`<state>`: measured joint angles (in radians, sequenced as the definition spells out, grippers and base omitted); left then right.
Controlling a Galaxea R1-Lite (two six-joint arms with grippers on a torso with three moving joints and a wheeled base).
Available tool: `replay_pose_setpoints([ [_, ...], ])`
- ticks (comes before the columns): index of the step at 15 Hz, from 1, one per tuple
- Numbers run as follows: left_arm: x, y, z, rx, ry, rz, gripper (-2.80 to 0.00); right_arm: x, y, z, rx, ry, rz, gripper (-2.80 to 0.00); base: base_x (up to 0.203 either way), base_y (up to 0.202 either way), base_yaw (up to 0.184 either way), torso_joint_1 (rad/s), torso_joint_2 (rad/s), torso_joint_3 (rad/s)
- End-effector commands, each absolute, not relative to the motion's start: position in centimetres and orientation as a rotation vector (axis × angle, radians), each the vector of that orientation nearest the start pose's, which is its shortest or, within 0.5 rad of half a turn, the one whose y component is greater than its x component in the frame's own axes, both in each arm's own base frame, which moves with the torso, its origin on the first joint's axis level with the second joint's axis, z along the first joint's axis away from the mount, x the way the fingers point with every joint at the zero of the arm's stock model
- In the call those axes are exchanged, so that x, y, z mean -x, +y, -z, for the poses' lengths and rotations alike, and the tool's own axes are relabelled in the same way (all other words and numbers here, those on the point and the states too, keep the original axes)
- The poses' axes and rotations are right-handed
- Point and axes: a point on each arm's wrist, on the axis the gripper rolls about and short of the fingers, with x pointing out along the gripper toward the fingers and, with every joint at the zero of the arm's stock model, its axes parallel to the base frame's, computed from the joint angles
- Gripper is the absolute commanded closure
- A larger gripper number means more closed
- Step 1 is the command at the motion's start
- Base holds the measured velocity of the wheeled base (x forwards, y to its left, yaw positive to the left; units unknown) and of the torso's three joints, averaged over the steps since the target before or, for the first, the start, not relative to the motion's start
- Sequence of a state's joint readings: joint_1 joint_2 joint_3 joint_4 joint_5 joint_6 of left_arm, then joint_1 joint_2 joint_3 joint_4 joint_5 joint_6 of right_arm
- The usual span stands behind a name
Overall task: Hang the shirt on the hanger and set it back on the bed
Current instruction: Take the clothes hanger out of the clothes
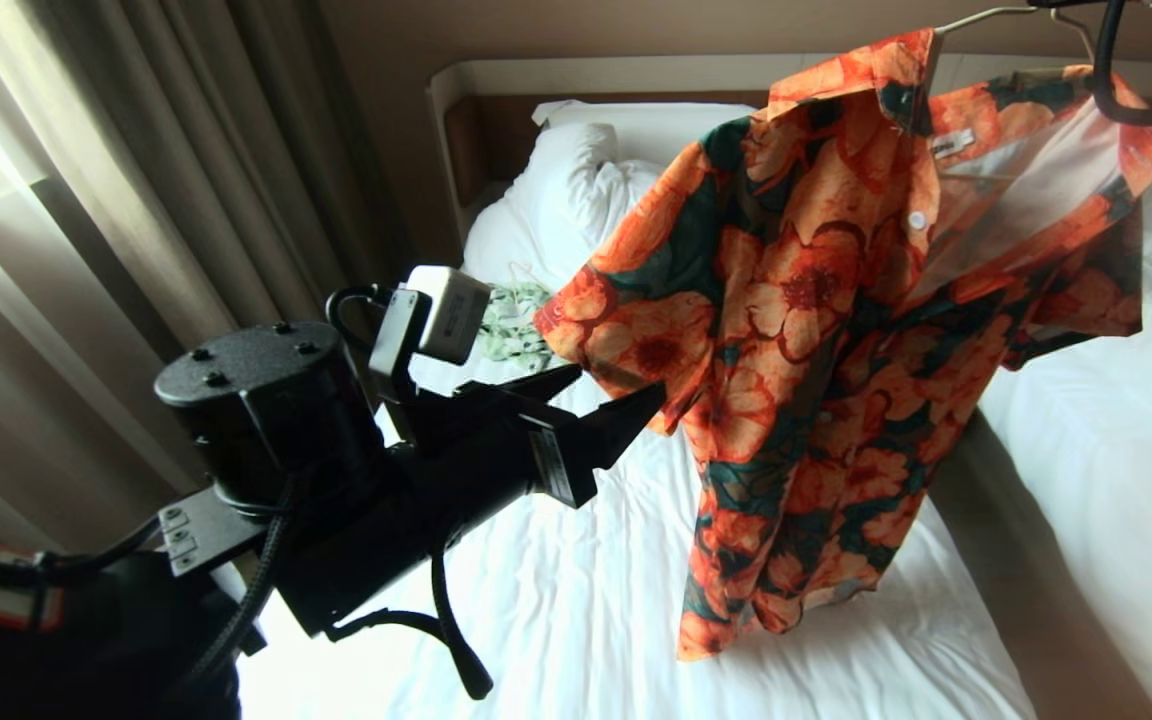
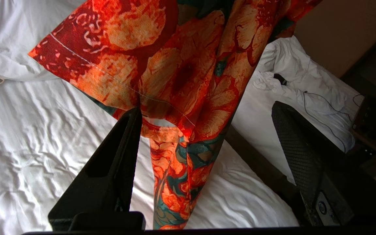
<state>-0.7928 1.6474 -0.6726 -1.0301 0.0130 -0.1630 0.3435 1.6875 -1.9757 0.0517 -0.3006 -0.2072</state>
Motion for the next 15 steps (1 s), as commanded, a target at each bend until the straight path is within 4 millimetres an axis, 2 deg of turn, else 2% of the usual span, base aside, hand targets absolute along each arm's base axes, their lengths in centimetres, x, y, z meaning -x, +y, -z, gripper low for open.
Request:
replay_pose_setpoints([
  [1,-20.9,-21.1,-18.8,0.168,0.054,0.779,-2.80,-27.2,8.5,-44.2,0.132,-0.231,-0.004,0.00,0.000,0.000,0.000,0.000,0.00,0.000],
  [4,-21.6,-21.9,-18.0,0.161,0.076,0.779,-2.80,-27.0,8.5,-44.3,0.130,-0.238,-0.015,0.00,0.000,0.000,0.000,0.000,0.00,0.000],
  [9,-23.7,-23.6,-18.9,0.178,0.029,0.772,-2.80,-26.9,8.4,-44.4,0.108,-0.241,-0.019,0.00,0.000,0.000,0.000,0.000,0.00,0.000],
  [15,-23.9,-23.9,-20.1,0.193,-0.015,0.767,-2.80,-27.1,8.1,-44.2,0.113,-0.235,-0.023,0.00,0.000,0.000,0.000,0.000,0.00,0.000],
])
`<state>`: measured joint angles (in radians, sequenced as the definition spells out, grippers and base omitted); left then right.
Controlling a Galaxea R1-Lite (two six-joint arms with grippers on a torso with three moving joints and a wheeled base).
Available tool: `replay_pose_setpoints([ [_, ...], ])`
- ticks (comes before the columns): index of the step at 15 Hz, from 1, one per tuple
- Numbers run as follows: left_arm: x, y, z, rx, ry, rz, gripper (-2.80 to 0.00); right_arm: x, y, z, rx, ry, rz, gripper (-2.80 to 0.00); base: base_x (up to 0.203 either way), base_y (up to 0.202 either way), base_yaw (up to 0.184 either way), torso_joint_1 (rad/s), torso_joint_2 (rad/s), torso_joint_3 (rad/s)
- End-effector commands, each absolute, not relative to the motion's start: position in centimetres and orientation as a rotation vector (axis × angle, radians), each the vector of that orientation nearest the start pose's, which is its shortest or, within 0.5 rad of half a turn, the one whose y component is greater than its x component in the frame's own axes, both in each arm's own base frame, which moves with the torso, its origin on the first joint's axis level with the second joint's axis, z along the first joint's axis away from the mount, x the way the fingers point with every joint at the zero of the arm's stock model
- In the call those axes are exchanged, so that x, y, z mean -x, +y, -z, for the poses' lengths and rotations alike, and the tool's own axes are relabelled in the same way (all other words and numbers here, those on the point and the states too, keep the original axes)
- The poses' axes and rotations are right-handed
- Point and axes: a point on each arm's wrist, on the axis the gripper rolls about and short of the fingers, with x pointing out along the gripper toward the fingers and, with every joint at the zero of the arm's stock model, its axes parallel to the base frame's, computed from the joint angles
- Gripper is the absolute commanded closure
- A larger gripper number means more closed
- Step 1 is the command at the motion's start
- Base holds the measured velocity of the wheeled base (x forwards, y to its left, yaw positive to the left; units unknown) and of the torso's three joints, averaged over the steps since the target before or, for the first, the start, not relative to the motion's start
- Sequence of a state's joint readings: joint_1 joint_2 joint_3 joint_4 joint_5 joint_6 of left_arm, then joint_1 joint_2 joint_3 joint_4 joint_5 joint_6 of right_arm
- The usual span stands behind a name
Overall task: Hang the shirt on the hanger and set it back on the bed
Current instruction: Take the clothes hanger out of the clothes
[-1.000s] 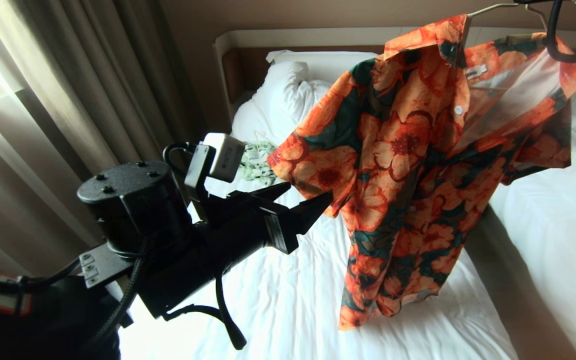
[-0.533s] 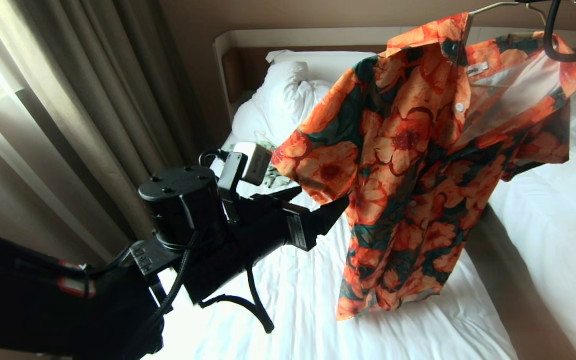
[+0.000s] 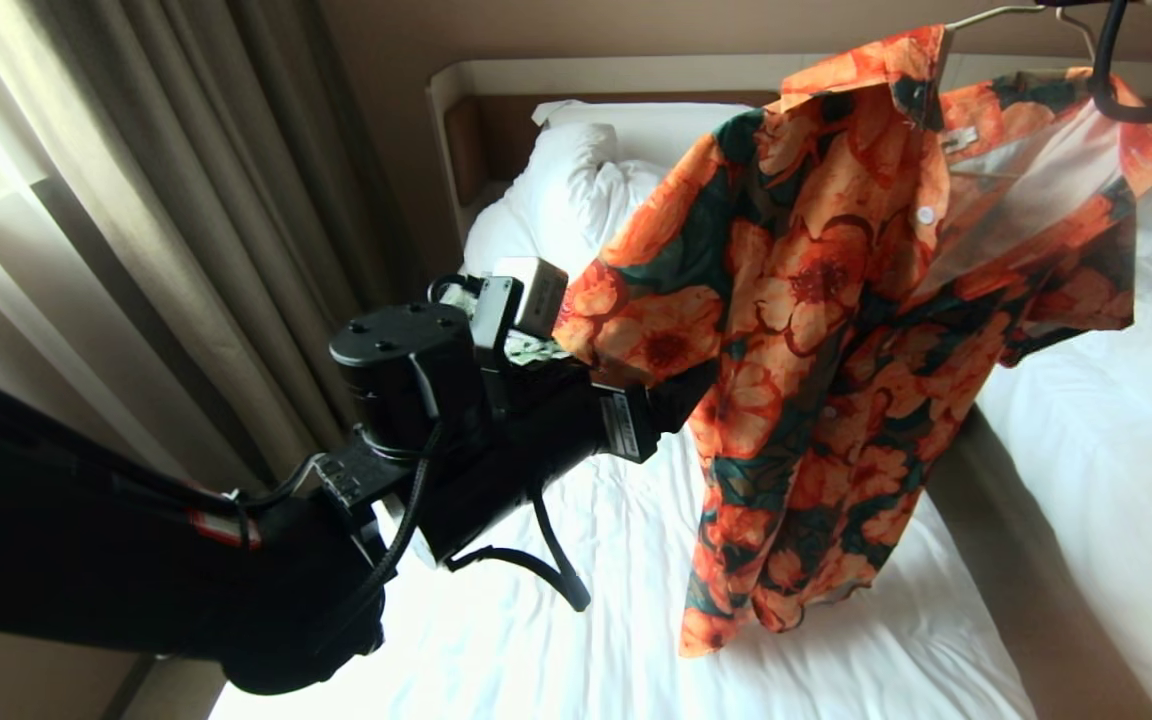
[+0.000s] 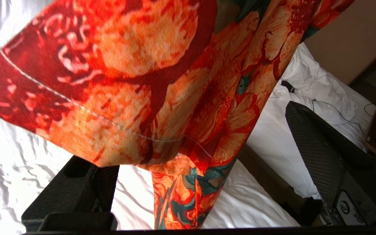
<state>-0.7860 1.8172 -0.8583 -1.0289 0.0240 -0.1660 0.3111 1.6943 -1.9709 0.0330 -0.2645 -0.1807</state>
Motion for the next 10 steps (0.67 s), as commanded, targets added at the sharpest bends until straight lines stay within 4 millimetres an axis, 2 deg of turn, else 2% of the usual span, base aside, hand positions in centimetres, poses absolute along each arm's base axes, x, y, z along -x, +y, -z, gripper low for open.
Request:
replay_pose_setpoints([
  [1,-23.84,-23.91,-20.18,0.192,-0.018,0.769,-2.80,-27.20,8.09,-44.17,0.114,-0.233,-0.023,0.00,0.000,0.000,0.000,0.000,0.00,0.000],
  [2,-23.86,-23.93,-20.28,0.192,-0.021,0.770,0.00,-27.24,8.11,-44.14,0.114,-0.232,-0.024,0.00,0.000,0.000,0.000,0.000,0.00,0.000],
  [10,-23.93,-23.81,-20.12,0.192,-0.017,0.767,0.00,-27.50,8.01,-44.02,0.118,-0.229,-0.020,0.00,0.000,0.000,0.000,0.000,0.00,0.000],
])
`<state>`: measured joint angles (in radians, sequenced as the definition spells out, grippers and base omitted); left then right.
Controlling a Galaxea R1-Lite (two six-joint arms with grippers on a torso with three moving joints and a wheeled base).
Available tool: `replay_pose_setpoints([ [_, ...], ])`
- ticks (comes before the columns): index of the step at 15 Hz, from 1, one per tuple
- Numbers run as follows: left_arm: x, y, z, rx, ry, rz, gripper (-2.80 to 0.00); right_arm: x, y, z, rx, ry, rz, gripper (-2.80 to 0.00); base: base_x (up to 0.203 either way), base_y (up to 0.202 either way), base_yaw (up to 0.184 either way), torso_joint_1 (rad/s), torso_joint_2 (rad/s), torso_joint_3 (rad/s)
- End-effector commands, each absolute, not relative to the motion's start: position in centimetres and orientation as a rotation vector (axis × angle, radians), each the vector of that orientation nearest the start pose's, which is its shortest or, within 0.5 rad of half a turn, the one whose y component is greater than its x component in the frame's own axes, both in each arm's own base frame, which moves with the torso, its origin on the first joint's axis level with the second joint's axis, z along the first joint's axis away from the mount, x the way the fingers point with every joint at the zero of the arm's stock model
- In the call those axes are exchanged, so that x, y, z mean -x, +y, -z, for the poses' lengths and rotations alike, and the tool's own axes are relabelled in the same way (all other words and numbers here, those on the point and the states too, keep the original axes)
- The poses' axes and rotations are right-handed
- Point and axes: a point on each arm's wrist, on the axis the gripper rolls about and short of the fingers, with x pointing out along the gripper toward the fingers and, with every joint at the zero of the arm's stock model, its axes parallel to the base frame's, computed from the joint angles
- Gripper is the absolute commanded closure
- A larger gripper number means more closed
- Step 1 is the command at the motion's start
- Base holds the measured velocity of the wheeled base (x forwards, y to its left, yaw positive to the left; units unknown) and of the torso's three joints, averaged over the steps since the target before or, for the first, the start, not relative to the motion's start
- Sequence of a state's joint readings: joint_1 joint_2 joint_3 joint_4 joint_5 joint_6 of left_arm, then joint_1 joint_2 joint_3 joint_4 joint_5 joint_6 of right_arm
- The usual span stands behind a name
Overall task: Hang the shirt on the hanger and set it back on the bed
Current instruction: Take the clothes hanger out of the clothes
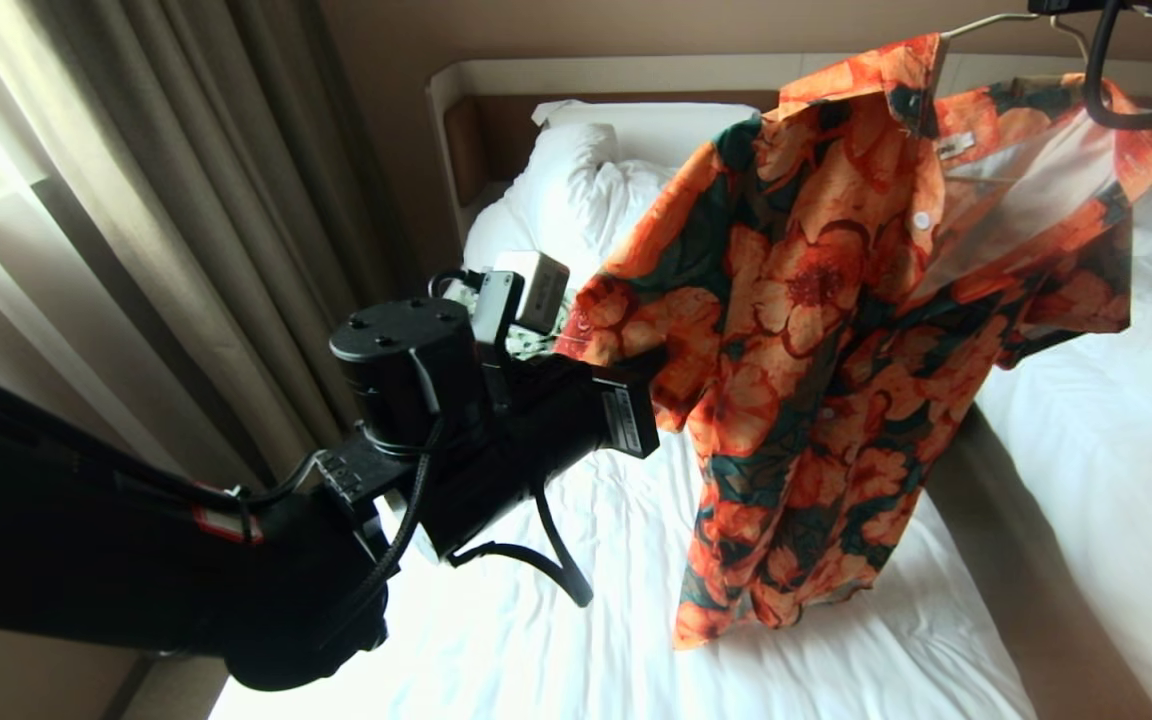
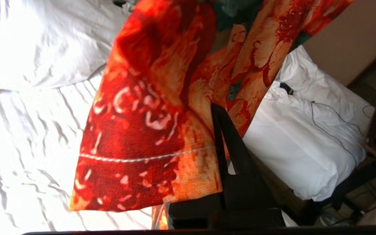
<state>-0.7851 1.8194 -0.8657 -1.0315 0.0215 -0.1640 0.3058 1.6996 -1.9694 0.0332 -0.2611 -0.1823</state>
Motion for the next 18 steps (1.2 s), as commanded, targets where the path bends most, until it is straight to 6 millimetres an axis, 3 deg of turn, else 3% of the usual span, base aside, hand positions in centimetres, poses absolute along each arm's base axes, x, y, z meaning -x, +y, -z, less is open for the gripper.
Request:
replay_pose_setpoints([
  [1,-24.0,-23.5,-20.3,0.194,-0.022,0.759,0.00,-27.5,7.9,-44.0,0.118,-0.229,-0.015,0.00,0.000,0.000,0.000,0.000,0.00,0.000],
  [6,-24.6,-21.6,-21.6,0.204,-0.061,0.704,0.00,-27.6,7.5,-44.0,0.120,-0.227,-0.005,0.00,0.000,0.000,0.000,0.000,0.00,0.000],
  [10,-24.3,-20.8,-20.1,0.180,-0.001,0.677,0.00,-27.7,7.4,-44.0,0.122,-0.228,0.000,0.00,0.000,0.000,0.000,0.000,0.00,0.000],
  [18,-24.3,-19.6,-21.0,0.170,0.007,0.646,0.00,-28.0,7.4,-43.9,0.127,-0.222,0.004,0.00,0.000,0.000,0.000,0.000,0.00,0.000],
])
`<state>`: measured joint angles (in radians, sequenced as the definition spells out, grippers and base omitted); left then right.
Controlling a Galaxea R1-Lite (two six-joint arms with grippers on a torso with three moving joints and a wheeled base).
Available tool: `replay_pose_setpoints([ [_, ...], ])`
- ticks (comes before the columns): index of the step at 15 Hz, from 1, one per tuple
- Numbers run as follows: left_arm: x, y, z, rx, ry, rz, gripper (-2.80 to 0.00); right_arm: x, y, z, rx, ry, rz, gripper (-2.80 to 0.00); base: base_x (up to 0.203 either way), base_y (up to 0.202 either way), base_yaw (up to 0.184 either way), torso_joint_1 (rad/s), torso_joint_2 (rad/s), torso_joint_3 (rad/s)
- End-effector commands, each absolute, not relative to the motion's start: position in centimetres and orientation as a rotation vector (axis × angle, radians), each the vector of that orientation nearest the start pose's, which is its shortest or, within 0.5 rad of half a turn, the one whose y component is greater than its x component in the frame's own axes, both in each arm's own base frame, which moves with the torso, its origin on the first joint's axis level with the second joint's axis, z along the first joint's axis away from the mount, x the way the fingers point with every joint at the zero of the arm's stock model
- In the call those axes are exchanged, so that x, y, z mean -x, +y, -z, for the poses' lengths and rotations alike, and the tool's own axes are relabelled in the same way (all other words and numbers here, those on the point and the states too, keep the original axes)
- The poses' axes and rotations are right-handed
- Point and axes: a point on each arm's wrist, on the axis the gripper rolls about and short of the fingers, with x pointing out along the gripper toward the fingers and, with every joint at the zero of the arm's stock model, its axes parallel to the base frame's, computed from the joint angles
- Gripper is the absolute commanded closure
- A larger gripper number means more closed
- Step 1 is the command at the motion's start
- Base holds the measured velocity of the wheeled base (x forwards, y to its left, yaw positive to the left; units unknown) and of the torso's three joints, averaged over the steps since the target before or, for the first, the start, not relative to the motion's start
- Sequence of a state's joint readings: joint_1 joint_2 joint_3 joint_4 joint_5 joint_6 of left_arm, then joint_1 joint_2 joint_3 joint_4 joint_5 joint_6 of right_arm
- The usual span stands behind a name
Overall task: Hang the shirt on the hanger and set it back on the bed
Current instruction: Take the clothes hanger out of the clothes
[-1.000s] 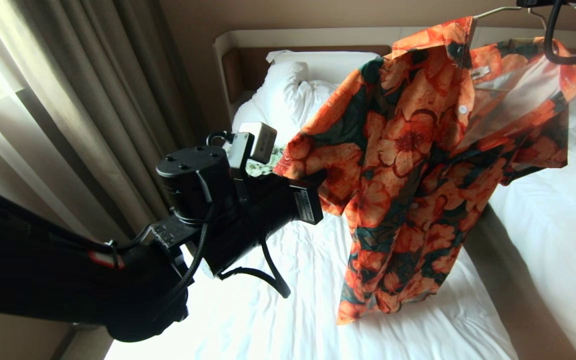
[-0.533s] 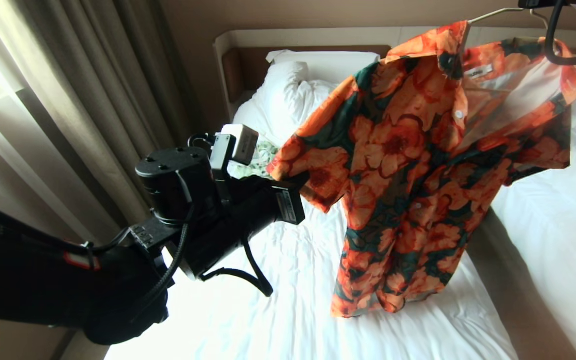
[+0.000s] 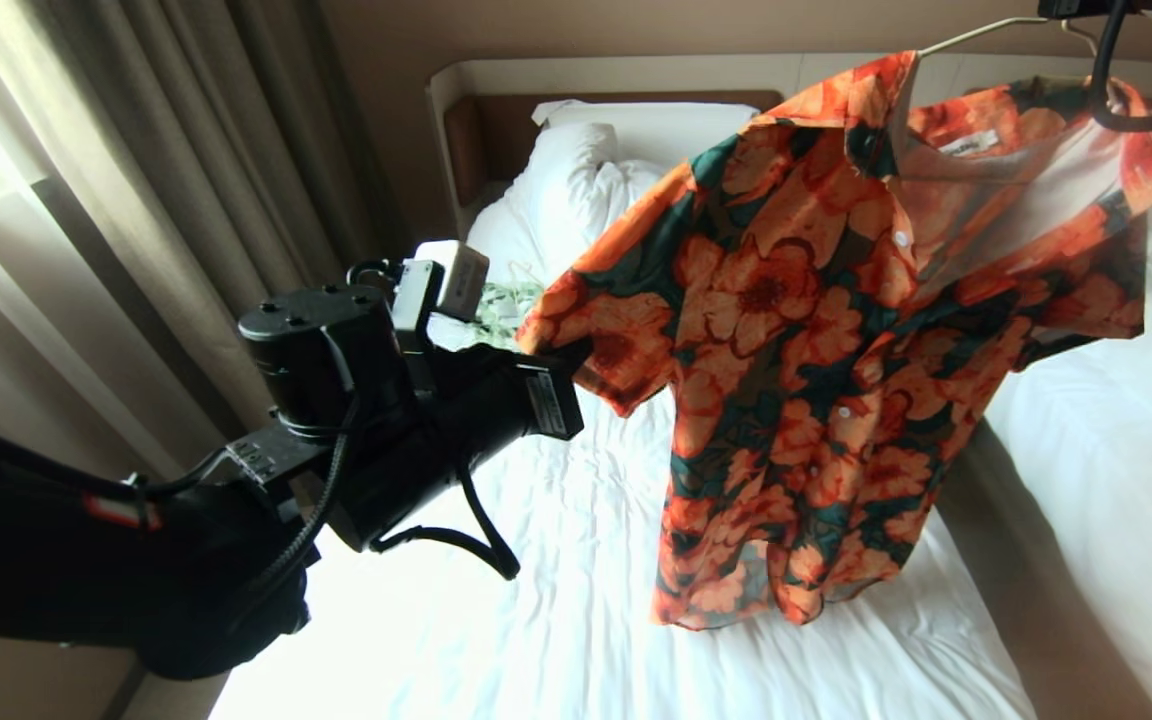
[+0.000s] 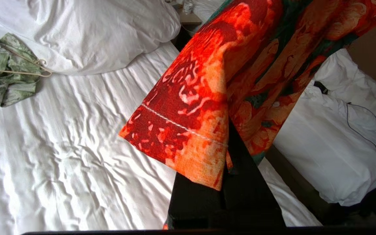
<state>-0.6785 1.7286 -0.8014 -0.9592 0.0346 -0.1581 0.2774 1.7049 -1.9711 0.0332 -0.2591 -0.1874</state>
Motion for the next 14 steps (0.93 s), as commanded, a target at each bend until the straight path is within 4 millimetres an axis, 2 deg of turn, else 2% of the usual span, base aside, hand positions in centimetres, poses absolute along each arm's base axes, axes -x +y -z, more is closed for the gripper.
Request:
replay_pose_setpoints([
  [1,-24.1,-19.5,-21.3,0.166,0.018,0.649,0.00,-28.0,7.4,-43.9,0.127,-0.222,0.004,0.00,0.000,0.000,0.000,0.000,0.00,0.000],
  [3,-24.1,-19.5,-21.9,0.170,0.005,0.652,0.00,-28.0,7.4,-43.8,0.127,-0.221,0.004,0.00,0.000,0.000,0.000,0.000,0.00,0.000],
  [4,-24.1,-19.5,-21.9,0.169,0.006,0.653,-2.80,-28.0,7.4,-43.8,0.127,-0.221,0.003,0.00,0.000,0.000,0.000,0.000,0.00,0.000],
  [8,-24.1,-19.4,-21.8,0.170,0.009,0.652,-2.80,-28.0,7.4,-43.8,0.128,-0.220,0.002,0.00,0.000,0.000,0.000,0.000,0.00,0.000],
  [10,-23.4,-18.6,-21.3,0.164,0.026,0.644,-2.80,-28.1,7.4,-43.8,0.128,-0.218,0.007,0.00,0.000,0.000,0.000,0.000,0.00,0.000],
  [14,-22.0,-14.6,-17.5,0.146,0.100,0.569,-2.80,-28.6,7.2,-43.5,0.132,-0.210,0.017,0.00,0.000,0.000,0.000,0.000,0.00,0.000],
])
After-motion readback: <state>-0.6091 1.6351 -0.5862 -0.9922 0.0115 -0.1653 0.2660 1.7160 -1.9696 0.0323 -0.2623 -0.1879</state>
